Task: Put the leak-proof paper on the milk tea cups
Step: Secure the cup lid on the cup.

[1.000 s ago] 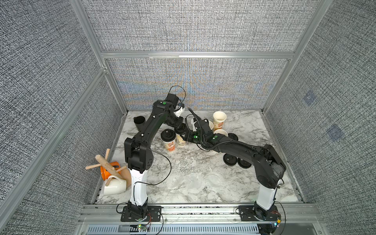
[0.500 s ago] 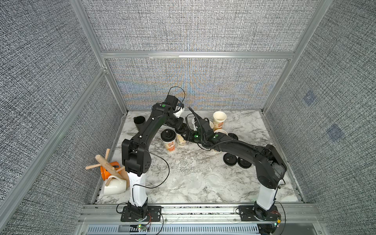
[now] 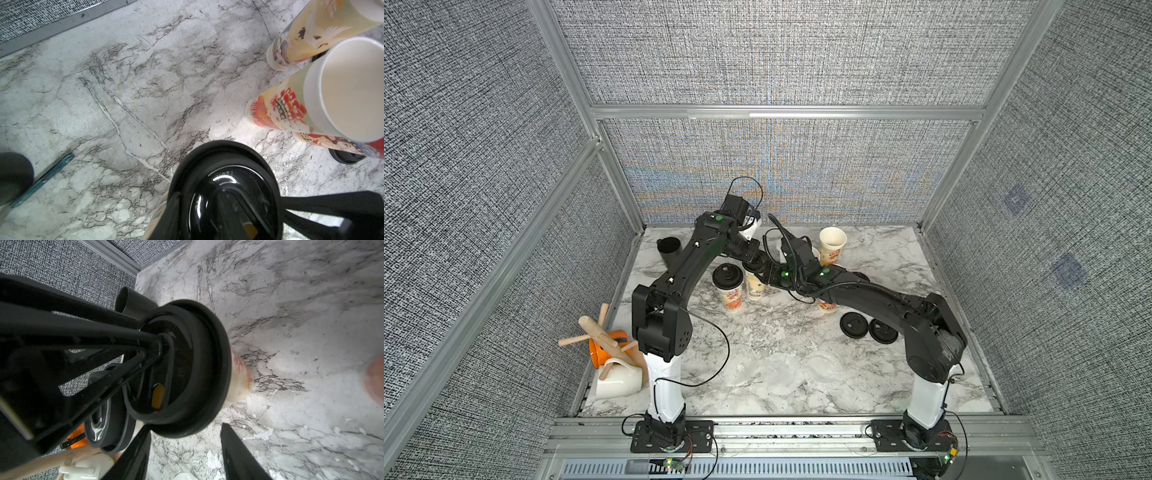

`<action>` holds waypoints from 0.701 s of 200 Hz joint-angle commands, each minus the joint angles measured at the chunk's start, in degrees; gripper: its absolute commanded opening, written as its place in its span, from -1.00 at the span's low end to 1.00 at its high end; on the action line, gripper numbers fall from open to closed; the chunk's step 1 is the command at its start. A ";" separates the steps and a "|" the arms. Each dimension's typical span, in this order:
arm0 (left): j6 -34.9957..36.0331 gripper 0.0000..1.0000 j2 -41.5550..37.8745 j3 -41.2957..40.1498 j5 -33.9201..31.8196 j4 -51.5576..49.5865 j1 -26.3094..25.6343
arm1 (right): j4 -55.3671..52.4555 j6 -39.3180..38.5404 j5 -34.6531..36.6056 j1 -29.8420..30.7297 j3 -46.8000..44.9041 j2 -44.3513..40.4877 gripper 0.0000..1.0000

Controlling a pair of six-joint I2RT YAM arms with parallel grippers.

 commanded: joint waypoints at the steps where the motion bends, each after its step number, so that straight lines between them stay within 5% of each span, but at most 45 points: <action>1: 1.59 -0.39 1.90 -2.12 -5.24 -22.35 -0.26 | -15.45 1.12 9.73 -0.37 -0.21 2.02 0.09; 140: 1.39 -0.41 1.44 -3.36 -4.21 -21.71 -0.26 | -18.46 -1.24 10.79 -0.46 6.92 1.64 0.11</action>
